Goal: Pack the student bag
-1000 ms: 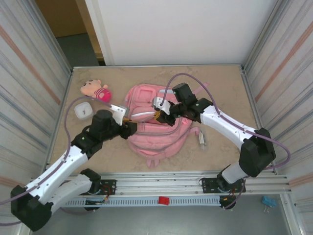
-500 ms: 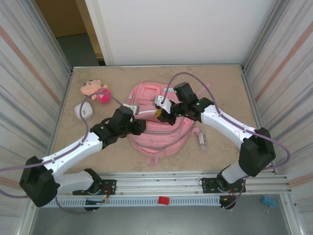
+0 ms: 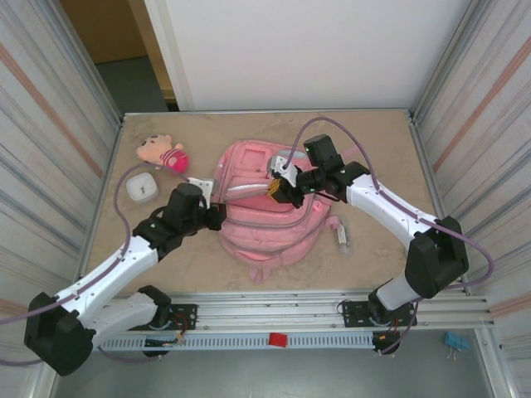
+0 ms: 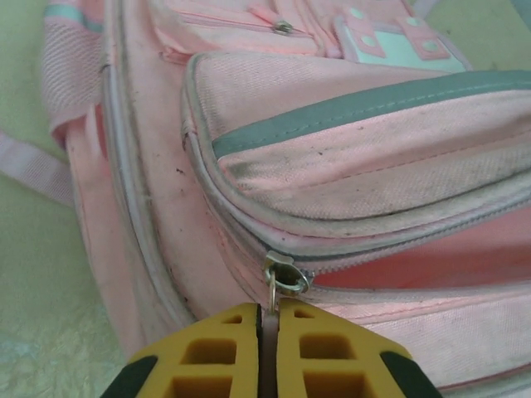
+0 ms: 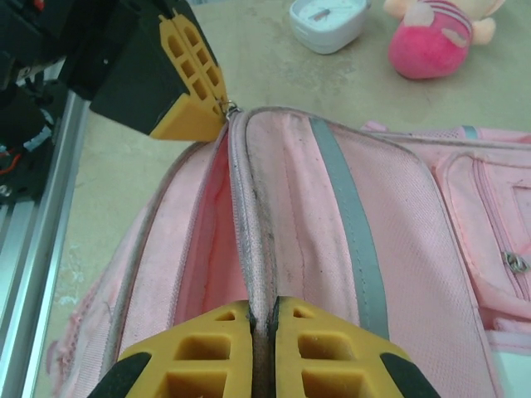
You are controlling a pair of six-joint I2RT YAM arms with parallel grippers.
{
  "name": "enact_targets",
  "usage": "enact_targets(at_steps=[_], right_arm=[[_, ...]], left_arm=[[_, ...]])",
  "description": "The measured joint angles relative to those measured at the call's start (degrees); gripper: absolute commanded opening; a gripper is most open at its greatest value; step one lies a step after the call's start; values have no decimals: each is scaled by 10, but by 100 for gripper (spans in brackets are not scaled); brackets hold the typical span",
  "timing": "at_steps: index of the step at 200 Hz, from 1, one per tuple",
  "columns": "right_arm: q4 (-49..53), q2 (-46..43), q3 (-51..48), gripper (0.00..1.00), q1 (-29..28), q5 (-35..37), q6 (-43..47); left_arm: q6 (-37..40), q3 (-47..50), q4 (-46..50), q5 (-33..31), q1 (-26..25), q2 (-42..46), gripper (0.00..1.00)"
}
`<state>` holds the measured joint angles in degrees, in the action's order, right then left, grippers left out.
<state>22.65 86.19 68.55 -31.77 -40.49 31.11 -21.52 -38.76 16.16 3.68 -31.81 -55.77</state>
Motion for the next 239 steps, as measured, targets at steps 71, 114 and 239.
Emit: enact_targets(at_steps=[71, 114, 239], right_arm=[[-13, 0, 1, 56, -85, 117, 23], [-30, 28, 17, 57, -111, 127, 23], [1, 61, 52, 65, -126, 107, -18]], left_arm=[[58, 4, -2, 103, 16, 7, 0], [62, 4, -2, 118, 16, 14, 0], [63, 4, -7, 122, 16, 17, 0]])
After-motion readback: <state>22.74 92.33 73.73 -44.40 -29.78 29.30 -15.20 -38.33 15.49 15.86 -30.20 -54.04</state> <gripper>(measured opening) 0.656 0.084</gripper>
